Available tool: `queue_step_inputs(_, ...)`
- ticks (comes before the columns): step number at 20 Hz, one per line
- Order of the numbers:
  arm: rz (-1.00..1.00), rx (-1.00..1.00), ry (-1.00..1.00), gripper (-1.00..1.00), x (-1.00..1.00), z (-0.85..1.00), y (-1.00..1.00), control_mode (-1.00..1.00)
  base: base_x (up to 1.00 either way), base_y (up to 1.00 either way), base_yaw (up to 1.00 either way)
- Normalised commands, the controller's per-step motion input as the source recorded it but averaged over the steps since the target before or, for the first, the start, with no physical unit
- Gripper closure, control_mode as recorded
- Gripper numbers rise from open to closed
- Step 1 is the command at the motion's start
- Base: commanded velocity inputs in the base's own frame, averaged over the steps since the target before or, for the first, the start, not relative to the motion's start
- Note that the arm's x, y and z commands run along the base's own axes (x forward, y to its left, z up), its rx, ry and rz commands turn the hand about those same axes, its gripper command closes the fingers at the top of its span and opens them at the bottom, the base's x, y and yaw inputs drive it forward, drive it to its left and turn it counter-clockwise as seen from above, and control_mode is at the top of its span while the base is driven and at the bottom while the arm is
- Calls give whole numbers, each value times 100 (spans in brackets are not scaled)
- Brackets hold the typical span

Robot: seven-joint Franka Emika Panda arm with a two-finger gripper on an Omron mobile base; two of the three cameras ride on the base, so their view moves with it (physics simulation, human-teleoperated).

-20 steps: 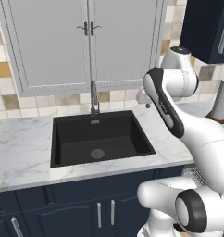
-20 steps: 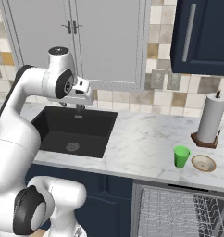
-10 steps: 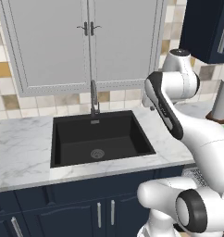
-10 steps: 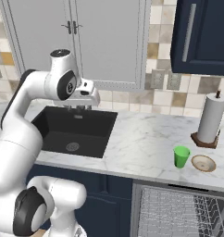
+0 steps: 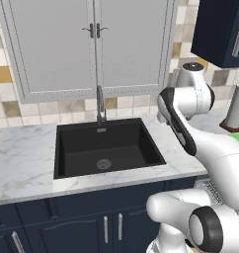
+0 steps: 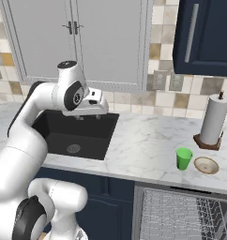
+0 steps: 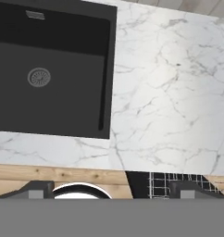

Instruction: Pick up the cup and bowl from the counter, place them in the dishwasher, and close the dishwasher door.

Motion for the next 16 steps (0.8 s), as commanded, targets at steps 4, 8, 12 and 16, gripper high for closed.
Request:
queue_step_inputs(4,0,0,0,-100,0,-20,-33,-100,0,0,0)
queue_step_inputs(8,0,0,0,-100,0,-11,-36,-100,0,0,0)
queue_step_inputs(12,0,0,0,-100,0,-7,-40,-100,0,0,0)
queue_step_inputs(16,0,0,0,-100,0,-17,-37,-100,0,0,0)
